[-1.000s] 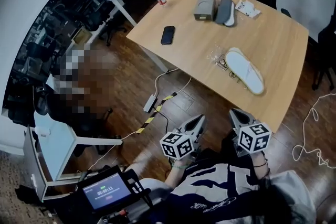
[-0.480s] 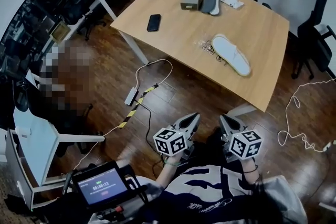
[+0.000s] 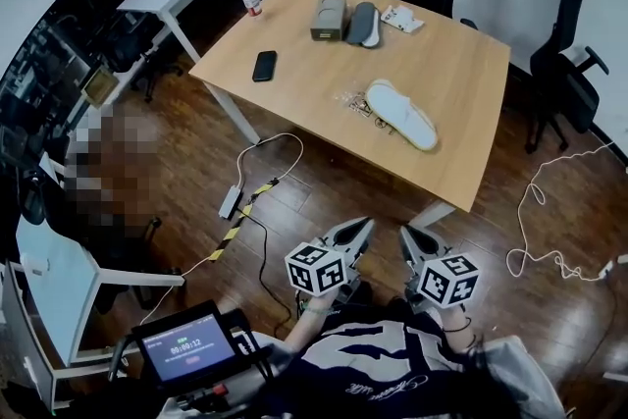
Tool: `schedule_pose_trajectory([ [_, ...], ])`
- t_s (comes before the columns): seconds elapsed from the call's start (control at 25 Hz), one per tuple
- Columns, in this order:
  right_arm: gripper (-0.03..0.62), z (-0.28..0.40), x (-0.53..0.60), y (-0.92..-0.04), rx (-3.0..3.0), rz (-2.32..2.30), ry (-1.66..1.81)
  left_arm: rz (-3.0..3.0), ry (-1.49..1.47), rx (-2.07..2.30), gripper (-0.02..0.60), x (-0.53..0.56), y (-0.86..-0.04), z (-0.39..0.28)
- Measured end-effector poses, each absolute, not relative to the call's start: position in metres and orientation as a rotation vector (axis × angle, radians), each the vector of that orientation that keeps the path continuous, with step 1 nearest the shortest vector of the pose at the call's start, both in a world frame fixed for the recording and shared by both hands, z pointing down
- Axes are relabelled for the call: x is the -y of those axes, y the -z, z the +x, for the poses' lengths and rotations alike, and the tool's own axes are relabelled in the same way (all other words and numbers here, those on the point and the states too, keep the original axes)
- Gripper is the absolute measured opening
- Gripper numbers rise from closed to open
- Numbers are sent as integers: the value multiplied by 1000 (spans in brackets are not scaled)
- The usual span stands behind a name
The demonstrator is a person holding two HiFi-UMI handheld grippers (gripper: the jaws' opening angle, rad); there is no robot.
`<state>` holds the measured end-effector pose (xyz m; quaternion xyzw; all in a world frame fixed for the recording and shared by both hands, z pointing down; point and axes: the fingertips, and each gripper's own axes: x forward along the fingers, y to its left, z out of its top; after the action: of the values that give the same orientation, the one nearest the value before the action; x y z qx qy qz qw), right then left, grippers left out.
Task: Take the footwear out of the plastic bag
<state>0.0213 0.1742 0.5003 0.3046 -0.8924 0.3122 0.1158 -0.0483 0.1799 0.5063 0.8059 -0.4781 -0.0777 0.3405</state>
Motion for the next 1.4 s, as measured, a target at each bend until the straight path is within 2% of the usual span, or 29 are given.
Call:
schedule_pose_trajectory([
  [0.64, -6, 132, -222, -507, 2668, 733, -889, 2060, 187, 1348, 4, -235, -510, 72],
  [1.4, -6, 164, -220, -495, 2692, 691, -887, 2063, 165, 1390, 5, -237, -496, 104],
])
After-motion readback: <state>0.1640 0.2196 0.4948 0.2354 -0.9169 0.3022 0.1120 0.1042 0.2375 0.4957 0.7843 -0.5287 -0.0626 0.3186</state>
